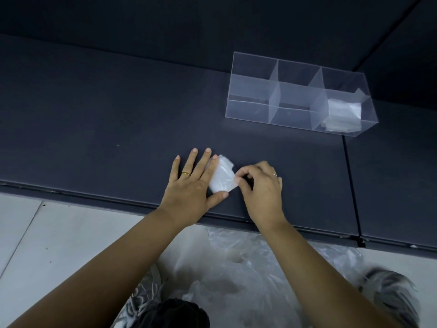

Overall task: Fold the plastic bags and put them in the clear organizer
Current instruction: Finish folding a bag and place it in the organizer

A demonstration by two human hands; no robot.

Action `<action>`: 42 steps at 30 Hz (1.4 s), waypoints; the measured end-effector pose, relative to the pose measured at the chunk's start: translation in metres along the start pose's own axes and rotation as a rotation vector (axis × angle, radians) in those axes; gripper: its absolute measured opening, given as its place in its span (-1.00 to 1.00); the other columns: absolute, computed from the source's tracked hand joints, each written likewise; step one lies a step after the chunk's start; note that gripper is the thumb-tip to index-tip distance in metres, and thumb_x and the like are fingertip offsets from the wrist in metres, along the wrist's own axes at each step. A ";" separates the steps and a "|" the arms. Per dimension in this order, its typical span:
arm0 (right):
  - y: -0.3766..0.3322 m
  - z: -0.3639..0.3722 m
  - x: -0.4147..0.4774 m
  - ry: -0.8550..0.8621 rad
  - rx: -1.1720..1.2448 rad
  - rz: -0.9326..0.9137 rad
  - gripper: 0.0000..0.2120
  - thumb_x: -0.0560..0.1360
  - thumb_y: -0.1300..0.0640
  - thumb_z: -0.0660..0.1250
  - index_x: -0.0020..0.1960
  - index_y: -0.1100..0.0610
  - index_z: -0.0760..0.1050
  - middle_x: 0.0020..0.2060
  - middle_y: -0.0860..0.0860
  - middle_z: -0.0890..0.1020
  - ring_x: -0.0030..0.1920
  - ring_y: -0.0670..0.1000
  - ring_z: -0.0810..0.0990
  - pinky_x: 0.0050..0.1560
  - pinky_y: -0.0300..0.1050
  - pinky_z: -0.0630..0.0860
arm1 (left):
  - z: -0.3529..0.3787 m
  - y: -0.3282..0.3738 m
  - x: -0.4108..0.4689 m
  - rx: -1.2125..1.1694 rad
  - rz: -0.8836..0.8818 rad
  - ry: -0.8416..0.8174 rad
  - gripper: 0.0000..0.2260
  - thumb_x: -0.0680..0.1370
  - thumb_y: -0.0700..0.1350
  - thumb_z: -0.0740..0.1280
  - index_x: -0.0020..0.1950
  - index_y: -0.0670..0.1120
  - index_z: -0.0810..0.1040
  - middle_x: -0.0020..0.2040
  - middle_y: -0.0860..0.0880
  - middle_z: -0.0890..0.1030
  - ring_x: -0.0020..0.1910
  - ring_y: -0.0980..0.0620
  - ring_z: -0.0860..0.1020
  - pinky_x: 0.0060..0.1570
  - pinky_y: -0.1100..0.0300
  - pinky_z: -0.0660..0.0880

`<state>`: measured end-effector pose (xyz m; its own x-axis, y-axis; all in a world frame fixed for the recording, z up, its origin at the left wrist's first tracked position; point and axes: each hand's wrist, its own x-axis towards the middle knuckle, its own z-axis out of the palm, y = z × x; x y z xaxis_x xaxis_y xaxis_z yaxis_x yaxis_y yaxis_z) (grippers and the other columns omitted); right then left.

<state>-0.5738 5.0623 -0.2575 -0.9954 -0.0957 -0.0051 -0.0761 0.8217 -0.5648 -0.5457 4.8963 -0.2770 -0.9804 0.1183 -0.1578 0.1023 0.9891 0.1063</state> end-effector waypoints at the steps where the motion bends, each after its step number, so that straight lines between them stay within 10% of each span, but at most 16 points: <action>1: 0.001 0.000 0.000 0.019 -0.001 -0.002 -0.94 0.51 0.14 0.38 -0.05 0.03 0.61 -0.06 -0.07 0.49 0.01 -0.03 0.46 -0.02 -0.23 0.12 | -0.001 0.001 0.000 0.004 -0.005 -0.005 -0.24 0.44 0.39 -0.29 0.53 0.01 -0.30 0.58 0.03 -0.18 0.54 -0.03 -0.23 0.48 -0.10 -0.27; 6: -0.009 0.003 -0.001 -0.021 -0.006 0.066 -0.85 0.47 -0.08 0.38 -0.11 0.00 0.55 -0.04 -0.11 0.43 0.00 -0.10 0.36 0.01 -0.20 0.12 | -0.002 0.008 -0.005 -0.033 -0.071 -0.002 -0.18 0.41 0.38 -0.35 0.56 -0.06 -0.24 0.58 0.02 -0.21 0.54 0.00 -0.27 0.45 -0.05 -0.33; 10: -0.026 0.001 0.003 -0.128 0.156 0.107 -0.84 0.41 0.16 0.44 -0.24 0.02 0.46 -0.21 -0.11 0.55 -0.16 -0.08 0.52 -0.07 -0.13 0.47 | -0.003 0.017 -0.014 -0.086 -0.095 -0.028 -0.14 0.37 0.40 -0.38 0.54 -0.08 -0.30 0.57 -0.01 -0.26 0.50 0.05 -0.35 0.44 0.00 -0.39; 15: -0.021 -0.029 0.011 -0.292 0.497 0.124 -0.79 0.41 0.26 0.44 -0.20 0.00 0.46 -0.34 -0.12 0.54 -0.35 -0.17 0.46 -0.26 -0.31 0.39 | -0.032 0.014 -0.005 -0.766 -0.208 -0.050 -0.05 0.29 0.46 0.10 0.57 -0.01 0.04 0.52 0.09 0.20 0.52 0.14 0.06 0.50 0.11 -0.05; 18: -0.006 -0.066 0.020 -0.388 0.551 0.022 -0.76 0.41 0.25 0.46 -0.04 -0.01 0.50 -0.35 -0.10 0.58 -0.33 -0.14 0.49 -0.23 -0.31 0.43 | -0.057 0.020 0.011 -1.185 -0.240 -0.121 -0.33 0.35 0.20 0.44 0.42 0.10 0.32 0.13 0.20 0.62 0.13 0.26 0.55 0.04 0.42 0.43; 23: 0.032 -0.109 0.034 -0.390 0.772 0.212 -0.89 0.44 0.24 0.45 -0.05 0.13 0.61 -0.37 -0.10 0.62 -0.35 -0.19 0.53 -0.25 -0.37 0.46 | -0.083 0.064 0.051 -1.533 -0.182 -0.083 -0.84 0.46 -0.26 0.43 0.02 -0.16 0.63 -0.11 -0.05 0.71 -0.14 0.10 0.65 -0.17 0.37 0.52; 28: 0.088 -0.156 0.089 -0.044 0.707 0.358 -0.87 0.46 0.18 0.43 -0.08 0.26 0.61 -0.32 -0.05 0.63 -0.40 -0.24 0.50 -0.34 -0.42 0.40 | -0.103 0.085 0.097 -1.318 -0.110 0.190 -0.90 0.50 -0.23 0.41 -0.13 -0.02 0.60 -0.26 0.05 0.65 -0.30 0.21 0.56 -0.18 0.44 0.48; 31: 0.120 -0.187 0.141 0.086 0.541 0.370 -0.90 0.46 0.19 0.44 -0.15 0.22 0.56 -0.25 -0.01 0.60 -0.28 -0.14 0.54 -0.29 -0.43 0.45 | -0.104 0.077 0.109 -0.846 0.057 0.295 -0.90 0.55 -0.09 0.34 0.02 0.09 0.57 0.01 0.15 0.61 0.01 0.30 0.53 0.03 0.48 0.39; 35: 0.150 -0.189 0.189 0.037 0.172 0.359 -0.78 0.43 0.19 0.48 -0.30 0.16 0.46 -0.15 0.07 0.56 -0.07 0.01 0.52 0.01 -0.13 0.48 | -0.079 0.071 0.118 -0.258 0.161 0.178 -0.45 0.60 0.14 0.16 0.54 -0.03 0.17 0.55 0.00 0.15 0.54 0.01 0.04 0.48 0.08 -0.06; 42: 0.151 -0.177 0.195 0.076 -0.222 0.269 -0.75 0.31 0.10 0.56 -0.18 0.09 0.49 -0.06 0.03 0.48 0.04 0.11 0.53 0.23 0.08 0.43 | -0.054 0.066 0.109 0.009 0.172 0.145 -0.33 0.56 0.25 -0.08 0.58 -0.06 -0.07 0.58 0.00 -0.18 0.53 0.03 -0.27 0.46 0.01 -0.32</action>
<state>-0.7894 5.2667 -0.1976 -0.9824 0.1756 -0.0629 0.1865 0.9149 -0.3581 -0.6551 4.9698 -0.2347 -0.9624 0.2717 0.0043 0.2705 0.9564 0.1104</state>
